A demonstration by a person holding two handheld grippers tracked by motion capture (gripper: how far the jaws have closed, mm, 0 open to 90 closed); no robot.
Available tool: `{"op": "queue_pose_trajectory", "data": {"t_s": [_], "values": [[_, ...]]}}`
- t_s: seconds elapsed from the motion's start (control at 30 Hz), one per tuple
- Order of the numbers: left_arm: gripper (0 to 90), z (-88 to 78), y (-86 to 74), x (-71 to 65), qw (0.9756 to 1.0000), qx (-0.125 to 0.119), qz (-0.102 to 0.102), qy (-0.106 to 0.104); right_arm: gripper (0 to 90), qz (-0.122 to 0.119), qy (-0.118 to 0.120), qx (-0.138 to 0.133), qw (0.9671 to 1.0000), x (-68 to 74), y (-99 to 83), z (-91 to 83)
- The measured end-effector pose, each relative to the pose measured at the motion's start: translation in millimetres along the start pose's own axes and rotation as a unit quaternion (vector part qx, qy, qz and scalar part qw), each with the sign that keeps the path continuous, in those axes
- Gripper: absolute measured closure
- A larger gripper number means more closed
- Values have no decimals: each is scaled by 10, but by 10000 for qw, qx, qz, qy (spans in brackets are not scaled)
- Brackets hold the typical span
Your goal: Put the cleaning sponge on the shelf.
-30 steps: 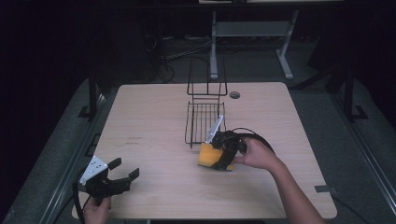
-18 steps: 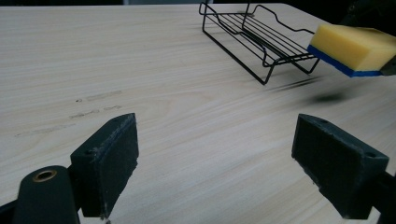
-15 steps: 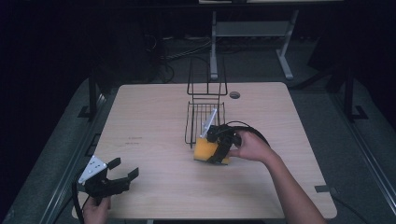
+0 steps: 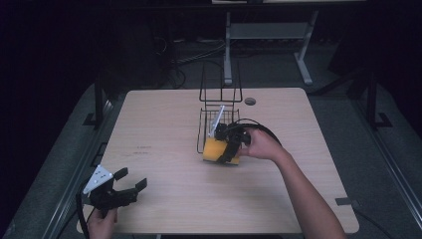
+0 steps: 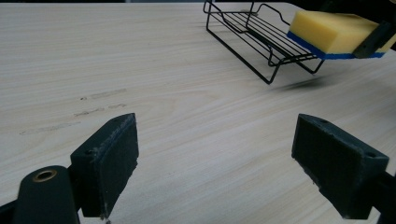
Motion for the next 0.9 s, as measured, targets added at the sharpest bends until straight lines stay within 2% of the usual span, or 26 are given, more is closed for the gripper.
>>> {"op": "queue_pose_trajectory", "data": {"t_s": [0.13, 0.27, 0.47, 0.53, 0.6, 0.63, 0.73, 0.77, 0.9], "values": [[140, -9, 1, 20, 10000, -20, -30, 3, 212, 55, 90, -98, 9999, -71, 6, 12], [140, -18, 1, 27, 10000, -43, -56, 6, 211, 81, 28, 101, 9999, -120, 15, 40], [140, -6, 0, 26, 10000, -21, -50, -1, 212, 51, 115, 93, 9999, -177, 99, 15], [140, -9, 0, 21, 10000, -17, -24, -4, 212, 25, 78, 257, 9996, -225, 137, 31], [140, -9, -1, 23, 10000, -12, -24, -3, 212, 38, 83, 244, 9997, -239, 143, 33], [140, -9, -1, 25, 10000, -12, -33, -3, 212, 63, 167, 170, 9997, -264, 147, 43], [140, -15, 0, 27, 10000, -37, -42, -9, 212, 120, 194, 201, 9995, -316, 126, 75], [141, -16, 1, 28, 10000, -38, -47, -15, 212, 115, 179, 286, 9994, -358, 118, 96], [140, -15, 1, 29, 10000, -38, -47, -16, 213, 106, 179, 232, 9995, -399, 142, 91]]}}
Point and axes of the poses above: each handheld gripper's, and its own axes: z roughly forward along the jaws, y roughly out of its top, x roughly to its left, the point moved 1 cm from there along z, roughly forward along the jaws, and after that the axes turned 7 degrees about -z, right-handed, at the moved point
